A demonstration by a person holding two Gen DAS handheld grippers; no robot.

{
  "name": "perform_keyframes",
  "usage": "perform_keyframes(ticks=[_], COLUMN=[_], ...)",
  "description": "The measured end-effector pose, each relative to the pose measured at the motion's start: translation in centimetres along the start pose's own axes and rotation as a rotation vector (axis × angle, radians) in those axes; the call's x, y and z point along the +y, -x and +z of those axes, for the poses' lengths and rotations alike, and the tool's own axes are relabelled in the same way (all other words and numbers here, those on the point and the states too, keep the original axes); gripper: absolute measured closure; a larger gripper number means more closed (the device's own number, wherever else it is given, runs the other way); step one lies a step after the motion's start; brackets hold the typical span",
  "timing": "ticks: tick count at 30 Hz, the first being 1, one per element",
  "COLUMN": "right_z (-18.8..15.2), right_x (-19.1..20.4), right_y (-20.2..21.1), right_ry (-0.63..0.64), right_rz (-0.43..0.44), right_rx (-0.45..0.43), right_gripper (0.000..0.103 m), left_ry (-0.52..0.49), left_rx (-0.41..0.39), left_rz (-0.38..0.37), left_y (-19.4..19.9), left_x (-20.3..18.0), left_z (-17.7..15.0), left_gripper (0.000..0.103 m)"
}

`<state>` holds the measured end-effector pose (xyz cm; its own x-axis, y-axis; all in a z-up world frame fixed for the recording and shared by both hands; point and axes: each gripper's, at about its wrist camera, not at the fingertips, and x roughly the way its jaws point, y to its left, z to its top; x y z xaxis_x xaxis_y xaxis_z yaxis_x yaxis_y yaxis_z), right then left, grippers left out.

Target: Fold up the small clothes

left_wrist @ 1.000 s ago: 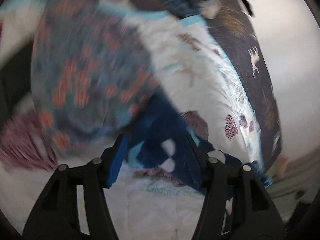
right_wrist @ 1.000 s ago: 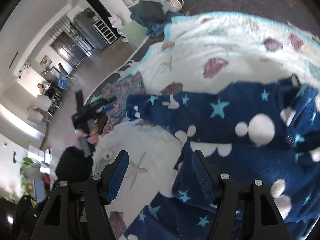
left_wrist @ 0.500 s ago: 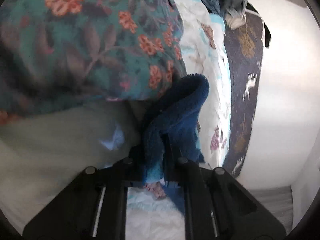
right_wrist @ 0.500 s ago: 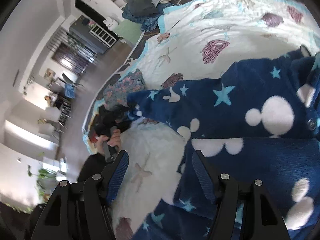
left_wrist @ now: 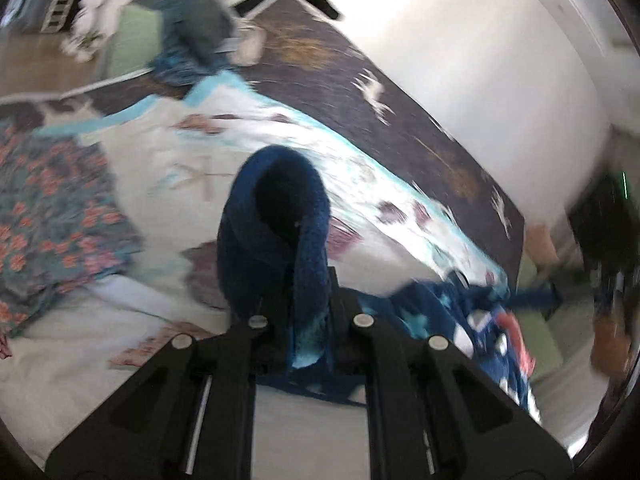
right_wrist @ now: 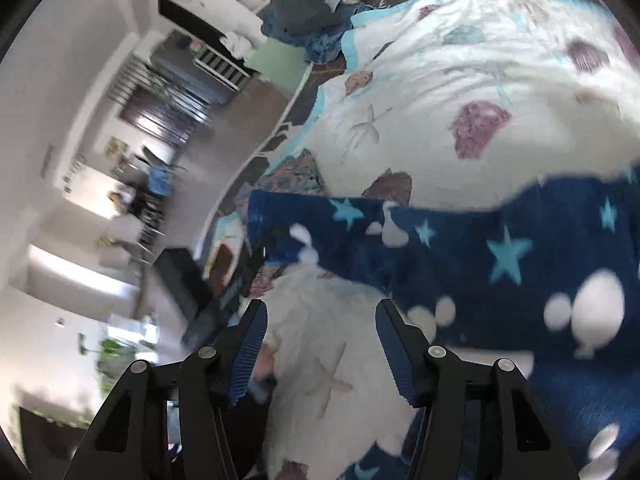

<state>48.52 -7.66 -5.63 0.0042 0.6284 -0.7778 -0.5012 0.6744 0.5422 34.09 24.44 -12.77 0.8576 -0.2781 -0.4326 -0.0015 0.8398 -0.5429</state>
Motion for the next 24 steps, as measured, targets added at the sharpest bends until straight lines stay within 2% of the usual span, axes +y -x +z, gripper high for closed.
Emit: perform_keyframes(ticks=[1, 2, 3, 5, 8, 12, 15, 17, 20, 22, 24], right_z=[0.6, 1.2, 1.4, 1.9, 2.5, 2.8, 2.2, 1.7, 1.6, 1.4, 1.0], right_x=[0.9, 2.0, 2.5, 3.3, 2.8, -0.3, -2.5, -3.6, -4.7, -5.4, -6.2], right_y=[-0.6, -1.7, -2.5, -4.3, -6.0, -8.0, -7.6, -7.8, -9.1, -10.5, -11.9], right_ry=[0.032, 0.067, 0.081, 0.091, 0.052, -0.080, -0.148, -0.161, -0.156, -0.181, -0.202], right_rz=[-0.025, -0.069, -0.105, -0.183, -0.244, -0.215, -0.153, -0.157, -0.166, -0.132, -0.103], right_rx=[0.022, 0.058, 0.083, 0.123, 0.129, 0.138, 0.111, 0.122, 0.157, 0.187, 0.210], right_gripper=[0.034, 0.022, 0.019, 0.019, 0.019, 0.019, 0.019, 0.019, 0.019, 0.019, 0.019], left_ry=[-0.026, -0.049, -0.063, -0.088, -0.103, -0.178, -0.163, -0.128, -0.041, -0.080, -0.128], left_rx=[0.011, 0.020, 0.024, 0.025, 0.030, 0.050, 0.070, 0.059, 0.082, 0.106, 0.141], left_rz=[-0.008, -0.022, -0.028, -0.049, -0.095, -0.028, 0.056, 0.115, 0.094, 0.100, 0.075], left_y=[-0.2, -0.4, -0.8, -0.8, -0.7, -0.7, 0.3, 1.2, 1.7, 1.1, 0.0], left_x=[-1.1, -2.2, -3.0, -4.6, -6.4, -6.6, -3.9, -1.6, 0.6, 0.2, -0.5], left_z=[-0.4, -0.5, -0.4, -1.0, -1.3, -2.1, -2.6, -2.7, -3.1, -3.9, -5.0], left_gripper=[0.091, 0.091, 0.091, 0.091, 0.091, 0.091, 0.090, 0.090, 0.082, 0.079, 0.066])
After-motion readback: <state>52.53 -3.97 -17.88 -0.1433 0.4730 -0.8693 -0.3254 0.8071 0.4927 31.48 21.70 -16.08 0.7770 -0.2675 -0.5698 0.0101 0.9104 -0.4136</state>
